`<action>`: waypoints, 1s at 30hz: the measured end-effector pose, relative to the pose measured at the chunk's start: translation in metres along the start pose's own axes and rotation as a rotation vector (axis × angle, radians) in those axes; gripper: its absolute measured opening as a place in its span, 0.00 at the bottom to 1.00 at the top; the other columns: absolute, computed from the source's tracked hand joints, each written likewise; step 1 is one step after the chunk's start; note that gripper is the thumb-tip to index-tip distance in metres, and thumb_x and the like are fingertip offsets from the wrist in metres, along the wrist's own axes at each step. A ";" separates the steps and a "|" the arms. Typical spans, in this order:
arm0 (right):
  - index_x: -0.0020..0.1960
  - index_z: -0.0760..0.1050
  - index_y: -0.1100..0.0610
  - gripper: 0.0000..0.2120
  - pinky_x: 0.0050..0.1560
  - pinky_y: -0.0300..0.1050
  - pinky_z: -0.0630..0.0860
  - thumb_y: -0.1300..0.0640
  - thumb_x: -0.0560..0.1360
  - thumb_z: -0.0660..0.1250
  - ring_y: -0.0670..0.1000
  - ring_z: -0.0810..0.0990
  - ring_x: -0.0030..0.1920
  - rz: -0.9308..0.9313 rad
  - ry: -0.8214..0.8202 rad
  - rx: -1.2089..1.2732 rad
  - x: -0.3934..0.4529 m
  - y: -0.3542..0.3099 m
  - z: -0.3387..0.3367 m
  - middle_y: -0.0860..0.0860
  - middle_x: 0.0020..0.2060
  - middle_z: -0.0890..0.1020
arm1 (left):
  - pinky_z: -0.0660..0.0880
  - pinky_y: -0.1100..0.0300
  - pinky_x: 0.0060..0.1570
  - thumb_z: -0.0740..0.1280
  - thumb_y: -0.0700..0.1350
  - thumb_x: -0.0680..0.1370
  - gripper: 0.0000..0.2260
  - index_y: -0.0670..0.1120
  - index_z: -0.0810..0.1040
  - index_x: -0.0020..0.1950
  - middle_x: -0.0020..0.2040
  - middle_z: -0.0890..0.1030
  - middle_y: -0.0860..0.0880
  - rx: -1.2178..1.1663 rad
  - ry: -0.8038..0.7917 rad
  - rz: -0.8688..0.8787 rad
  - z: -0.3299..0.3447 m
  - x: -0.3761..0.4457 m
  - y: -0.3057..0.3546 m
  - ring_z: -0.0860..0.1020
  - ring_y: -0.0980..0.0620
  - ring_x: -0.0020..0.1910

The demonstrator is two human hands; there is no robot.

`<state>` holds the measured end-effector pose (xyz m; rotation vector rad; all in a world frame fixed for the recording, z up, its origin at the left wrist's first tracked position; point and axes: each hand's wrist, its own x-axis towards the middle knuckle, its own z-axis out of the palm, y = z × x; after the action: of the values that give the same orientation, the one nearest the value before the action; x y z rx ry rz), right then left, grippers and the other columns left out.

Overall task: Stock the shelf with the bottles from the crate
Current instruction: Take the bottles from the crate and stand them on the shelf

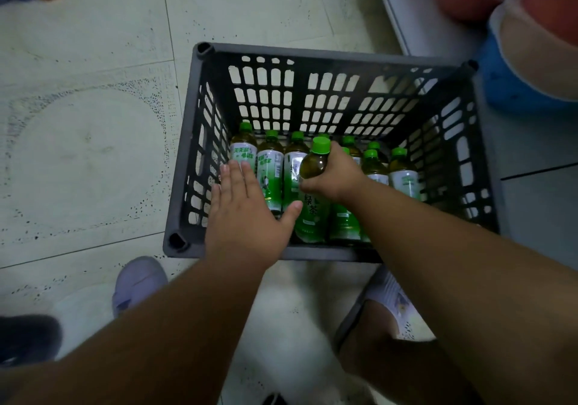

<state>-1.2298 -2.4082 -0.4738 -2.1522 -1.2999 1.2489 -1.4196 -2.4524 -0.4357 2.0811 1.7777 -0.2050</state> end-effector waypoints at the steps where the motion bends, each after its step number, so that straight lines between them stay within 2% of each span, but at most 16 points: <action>1: 0.64 0.66 0.54 0.35 0.43 0.45 0.80 0.53 0.63 0.81 0.51 0.81 0.49 -0.037 0.026 0.016 -0.013 -0.007 -0.010 0.49 0.48 0.80 | 0.39 0.50 0.77 0.42 0.74 0.74 0.47 0.42 0.34 0.80 0.81 0.36 0.41 0.002 -0.016 0.013 -0.004 -0.002 0.000 0.36 0.46 0.79; 4: 0.63 0.68 0.51 0.35 0.49 0.46 0.79 0.49 0.63 0.82 0.50 0.80 0.51 -0.136 0.119 0.084 -0.053 -0.031 -0.055 0.47 0.51 0.79 | 0.41 0.50 0.77 0.49 0.76 0.72 0.51 0.44 0.36 0.81 0.82 0.39 0.43 -0.038 -0.008 0.105 -0.026 -0.013 0.006 0.37 0.47 0.80; 6: 0.62 0.69 0.50 0.34 0.55 0.50 0.78 0.45 0.63 0.81 0.49 0.79 0.53 -0.188 0.211 0.152 -0.086 -0.047 -0.093 0.47 0.52 0.79 | 0.46 0.51 0.77 0.58 0.75 0.71 0.51 0.47 0.42 0.82 0.83 0.46 0.46 -0.138 0.004 0.190 -0.049 -0.025 0.020 0.44 0.48 0.80; 8: 0.62 0.69 0.49 0.33 0.56 0.49 0.77 0.42 0.64 0.80 0.48 0.79 0.53 -0.239 0.330 0.209 -0.131 -0.061 -0.136 0.46 0.52 0.78 | 0.53 0.50 0.76 0.64 0.74 0.69 0.52 0.49 0.49 0.82 0.82 0.54 0.48 -0.255 0.005 0.261 -0.081 -0.042 0.049 0.52 0.49 0.80; 10: 0.63 0.69 0.50 0.32 0.56 0.48 0.76 0.41 0.66 0.78 0.48 0.79 0.53 -0.291 0.444 0.254 -0.180 -0.068 -0.178 0.46 0.53 0.78 | 0.57 0.50 0.76 0.63 0.78 0.63 0.55 0.51 0.53 0.82 0.81 0.57 0.50 -0.333 0.035 0.325 -0.111 -0.064 0.087 0.56 0.50 0.79; 13: 0.61 0.72 0.49 0.28 0.58 0.50 0.78 0.47 0.66 0.79 0.45 0.80 0.52 -0.410 0.582 0.315 -0.261 -0.068 -0.236 0.45 0.52 0.80 | 0.61 0.51 0.73 0.61 0.80 0.57 0.58 0.54 0.55 0.81 0.80 0.60 0.51 -0.405 0.119 0.466 -0.142 -0.104 0.146 0.59 0.51 0.77; 15: 0.56 0.72 0.43 0.24 0.54 0.47 0.80 0.47 0.66 0.79 0.38 0.81 0.48 -0.465 0.652 0.299 -0.318 -0.061 -0.270 0.37 0.46 0.82 | 0.64 0.53 0.70 0.65 0.80 0.57 0.58 0.55 0.57 0.81 0.79 0.64 0.53 -0.463 0.140 0.554 -0.155 -0.135 0.186 0.63 0.52 0.75; 16: 0.55 0.72 0.43 0.23 0.51 0.44 0.80 0.46 0.66 0.79 0.35 0.80 0.46 -0.476 0.684 0.276 -0.345 -0.057 -0.285 0.34 0.44 0.82 | 0.65 0.54 0.69 0.68 0.79 0.57 0.57 0.56 0.57 0.80 0.78 0.65 0.54 -0.503 0.134 0.595 -0.160 -0.149 0.204 0.65 0.54 0.74; 17: 0.56 0.71 0.44 0.24 0.50 0.44 0.80 0.45 0.65 0.79 0.36 0.81 0.46 -0.477 0.718 0.266 -0.370 -0.052 -0.300 0.34 0.43 0.82 | 0.67 0.54 0.69 0.70 0.77 0.57 0.56 0.56 0.58 0.80 0.77 0.66 0.55 -0.538 0.113 0.648 -0.165 -0.163 0.224 0.67 0.55 0.73; 19: 0.59 0.72 0.49 0.28 0.54 0.51 0.80 0.43 0.64 0.78 0.44 0.82 0.50 -0.462 0.779 0.264 -0.415 -0.038 -0.325 0.43 0.48 0.82 | 0.68 0.54 0.68 0.72 0.74 0.57 0.55 0.57 0.60 0.79 0.76 0.68 0.56 -0.581 0.047 0.772 -0.171 -0.189 0.260 0.68 0.58 0.71; 21: 0.60 0.72 0.49 0.29 0.55 0.54 0.80 0.44 0.64 0.79 0.49 0.81 0.52 -0.442 0.813 0.266 -0.451 -0.023 -0.343 0.48 0.51 0.81 | 0.69 0.57 0.66 0.75 0.72 0.57 0.52 0.58 0.62 0.78 0.72 0.71 0.58 -0.600 -0.029 0.884 -0.173 -0.212 0.293 0.70 0.60 0.68; 26: 0.61 0.72 0.47 0.30 0.53 0.48 0.80 0.44 0.64 0.79 0.46 0.81 0.52 -0.362 0.900 0.243 -0.507 0.023 -0.369 0.45 0.52 0.81 | 0.72 0.49 0.67 0.78 0.67 0.59 0.47 0.54 0.67 0.74 0.67 0.76 0.57 -0.627 -0.196 1.039 -0.158 -0.244 0.366 0.74 0.58 0.66; 28: 0.64 0.71 0.46 0.33 0.55 0.51 0.80 0.42 0.63 0.78 0.47 0.81 0.53 -0.309 0.960 0.222 -0.511 0.045 -0.378 0.45 0.53 0.82 | 0.73 0.52 0.66 0.76 0.69 0.58 0.47 0.54 0.68 0.74 0.67 0.75 0.57 -0.584 -0.176 1.085 -0.146 -0.245 0.393 0.73 0.59 0.65; 30: 0.63 0.71 0.46 0.31 0.54 0.49 0.80 0.42 0.63 0.78 0.46 0.82 0.52 -0.255 1.048 0.223 -0.507 0.070 -0.388 0.44 0.52 0.82 | 0.72 0.56 0.62 0.73 0.72 0.56 0.50 0.54 0.68 0.74 0.68 0.74 0.57 -0.523 -0.130 1.127 -0.133 -0.237 0.419 0.72 0.59 0.64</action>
<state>-0.9764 -2.8108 -0.0432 -1.9081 -0.8488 0.0620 -1.0741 -2.6670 -0.1452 2.2200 0.3233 0.3882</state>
